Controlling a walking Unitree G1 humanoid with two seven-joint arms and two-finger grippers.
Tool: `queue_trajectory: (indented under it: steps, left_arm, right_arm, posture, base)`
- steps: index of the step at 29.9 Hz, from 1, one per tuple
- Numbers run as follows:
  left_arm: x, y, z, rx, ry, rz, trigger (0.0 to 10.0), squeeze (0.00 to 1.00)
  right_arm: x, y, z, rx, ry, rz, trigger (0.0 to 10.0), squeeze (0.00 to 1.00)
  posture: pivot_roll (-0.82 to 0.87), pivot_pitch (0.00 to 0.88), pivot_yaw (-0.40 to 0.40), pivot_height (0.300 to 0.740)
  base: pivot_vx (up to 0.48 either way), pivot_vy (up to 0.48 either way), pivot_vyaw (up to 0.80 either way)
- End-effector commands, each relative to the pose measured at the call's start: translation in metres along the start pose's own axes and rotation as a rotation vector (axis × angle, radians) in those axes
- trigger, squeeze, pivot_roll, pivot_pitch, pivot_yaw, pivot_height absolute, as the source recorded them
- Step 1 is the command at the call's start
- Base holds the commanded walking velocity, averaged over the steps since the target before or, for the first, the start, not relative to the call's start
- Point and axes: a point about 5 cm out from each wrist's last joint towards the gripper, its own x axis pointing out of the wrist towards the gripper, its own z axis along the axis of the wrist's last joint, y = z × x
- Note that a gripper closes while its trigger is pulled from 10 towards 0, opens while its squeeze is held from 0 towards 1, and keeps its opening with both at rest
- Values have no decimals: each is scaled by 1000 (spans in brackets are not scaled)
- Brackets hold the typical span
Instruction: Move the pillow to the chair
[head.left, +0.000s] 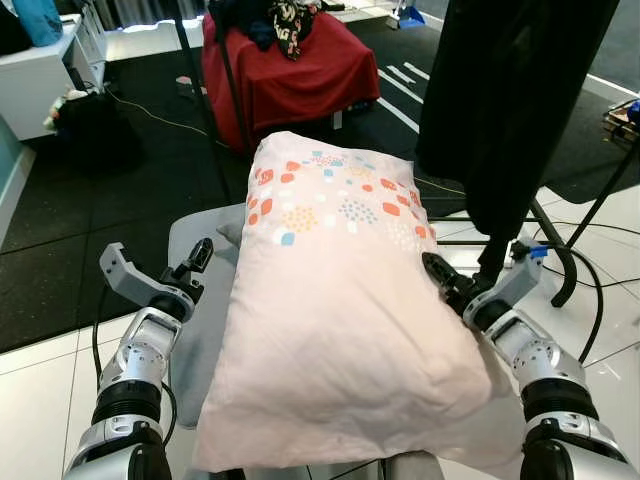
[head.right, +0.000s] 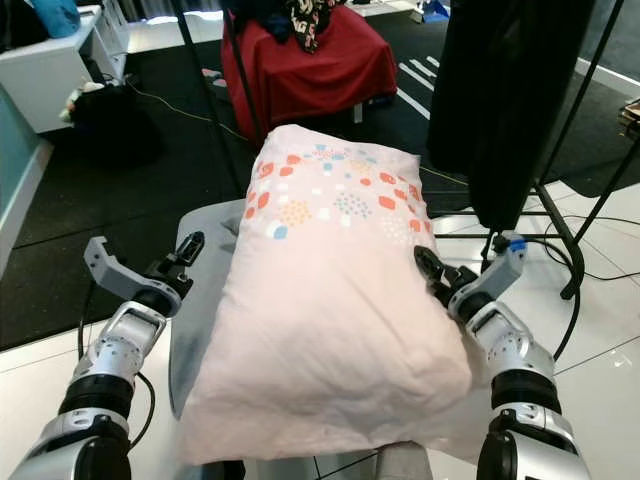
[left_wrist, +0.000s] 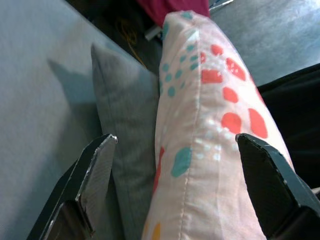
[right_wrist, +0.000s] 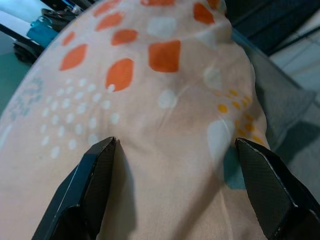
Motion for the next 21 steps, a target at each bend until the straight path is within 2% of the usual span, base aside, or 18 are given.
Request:
queue_trajectory:
  steps: [1, 5, 9, 10, 12, 13, 14, 16, 21]
  left_arm:
    - [0, -1, -12, -48, 49, -12, 10000, 0]
    - [0, -7, -30, -60, 171, -77, 10000, 0]
    - [0, -10, -35, -68, 208, -111, 10000, 0]
    - [-2, -16, -39, -89, 246, -165, 10000, 0]
    - [-2, -16, -39, -89, 246, -165, 10000, 0]
    - [-3, -21, -43, -110, 282, -221, 10000, 0]
    - [-3, -21, -43, -110, 282, -221, 10000, 0]
    - [-6, -29, -47, -126, 341, -299, 10000, 0]
    - [-8, -32, -50, -124, 373, -330, 10000, 0]
  right_arm:
    - [3, 4, -12, 30, 51, 18, 10000, 0]
    - [7, 20, -11, 39, 63, 95, 10000, 0]
    - [9, 24, -9, 40, 60, 109, 10000, 0]
    - [10, 27, -7, 41, 56, 123, 10000, 0]
    - [10, 27, -7, 41, 56, 123, 10000, 0]
    - [10, 30, -6, 41, 57, 135, 10000, 0]
    - [10, 30, -6, 41, 57, 135, 10000, 0]
    - [11, 33, -5, 24, 86, 148, 10000, 0]
    - [12, 33, -9, 0, 136, 131, 10000, 0]
  posture:
    - [-206, 153, 54, 540]
    - [-203, 154, 53, 540]
    - [-202, 154, 54, 540]
    - [-202, 154, 53, 540]
    - [-202, 154, 53, 540]
    - [-204, 153, 54, 540]
    - [-204, 153, 54, 540]
    - [-205, 153, 54, 540]
    - [-205, 153, 52, 540]
  base:
    - [0, 0, 0]
    - [0, 0, 0]
    - [0, 0, 0]
    - [0, 0, 0]
    - [0, 0, 0]
    - [0, 0, 0]
    - [0, 0, 0]
    - [0, 0, 0]
    - [0, 0, 0]
